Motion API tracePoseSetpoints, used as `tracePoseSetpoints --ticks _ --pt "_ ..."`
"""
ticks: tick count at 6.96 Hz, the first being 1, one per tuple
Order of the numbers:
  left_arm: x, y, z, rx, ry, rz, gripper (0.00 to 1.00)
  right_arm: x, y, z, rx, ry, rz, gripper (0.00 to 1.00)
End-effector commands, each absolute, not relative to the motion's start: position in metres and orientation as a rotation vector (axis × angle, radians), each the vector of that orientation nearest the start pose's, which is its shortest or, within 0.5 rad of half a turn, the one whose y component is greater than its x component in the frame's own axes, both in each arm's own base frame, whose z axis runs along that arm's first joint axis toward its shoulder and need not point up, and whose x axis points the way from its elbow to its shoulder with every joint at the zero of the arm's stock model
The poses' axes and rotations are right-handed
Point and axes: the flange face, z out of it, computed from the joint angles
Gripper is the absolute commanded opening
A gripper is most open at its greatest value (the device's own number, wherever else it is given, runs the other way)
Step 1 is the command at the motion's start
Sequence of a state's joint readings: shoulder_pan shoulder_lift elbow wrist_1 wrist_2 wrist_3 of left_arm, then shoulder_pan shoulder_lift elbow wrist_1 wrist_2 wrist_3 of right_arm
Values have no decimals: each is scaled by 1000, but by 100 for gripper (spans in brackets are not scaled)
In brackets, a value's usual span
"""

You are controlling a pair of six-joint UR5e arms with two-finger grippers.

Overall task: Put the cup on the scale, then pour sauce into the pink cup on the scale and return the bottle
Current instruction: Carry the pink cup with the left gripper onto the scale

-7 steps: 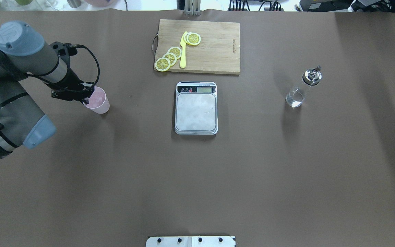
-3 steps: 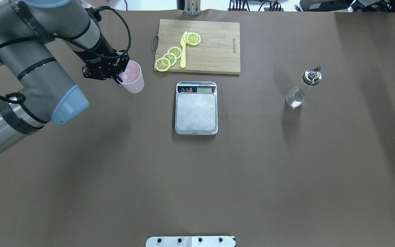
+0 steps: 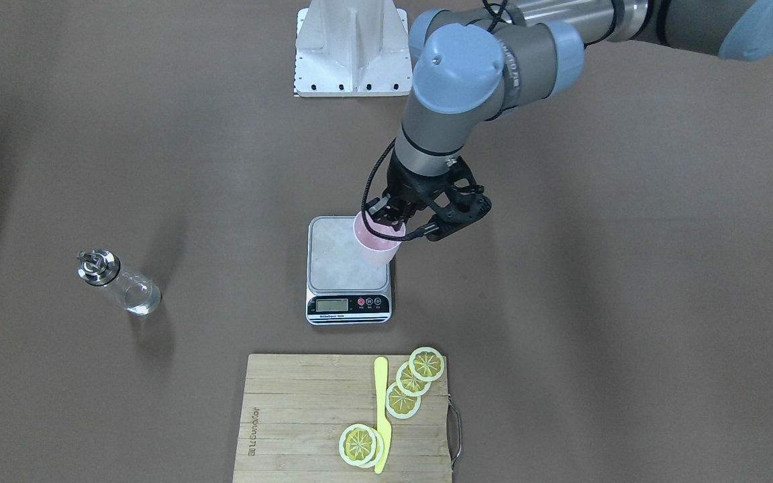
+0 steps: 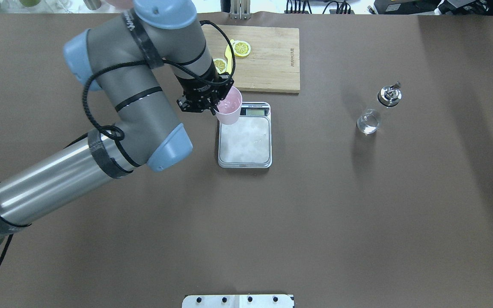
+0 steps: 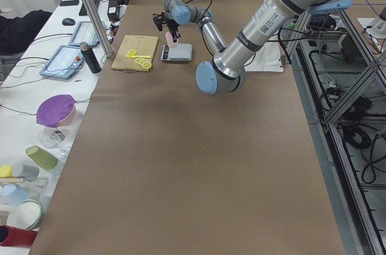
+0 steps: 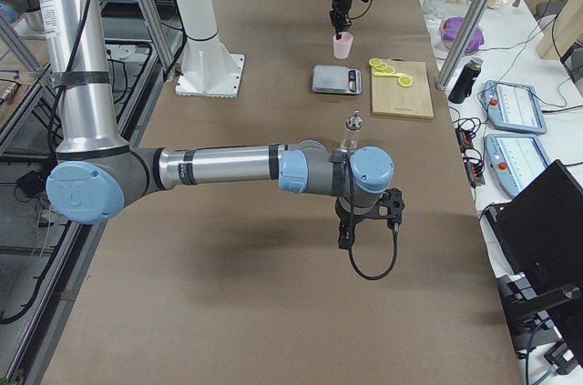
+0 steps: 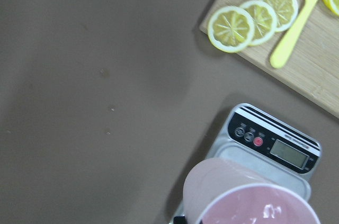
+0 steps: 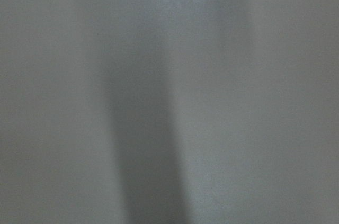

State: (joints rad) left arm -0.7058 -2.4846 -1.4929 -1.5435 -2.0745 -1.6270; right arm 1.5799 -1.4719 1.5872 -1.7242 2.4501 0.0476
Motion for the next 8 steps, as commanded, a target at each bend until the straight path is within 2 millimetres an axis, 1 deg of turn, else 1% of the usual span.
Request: tracePoseSetpoints --ticks 1,2,5,6,7,8 --pt "544 -546 130 -188 908 -531 0 61 -531 605 -48 -875 66 100" --pt "554 -538 132 -194 901 -519 0 61 -531 605 -48 -877 66 100" --pt "566 -523 132 -204 900 -494 0 61 -531 606 -49 -874 66 100" --pt "570 -520 137 -208 893 -490 0 61 -531 606 -49 -874 66 100" --pt "570 -520 138 -205 890 -485 41 61 -531 604 -46 -877 65 100" --pt "568 -518 136 -192 897 -465 98 61 -534 600 -41 -880 62 100"
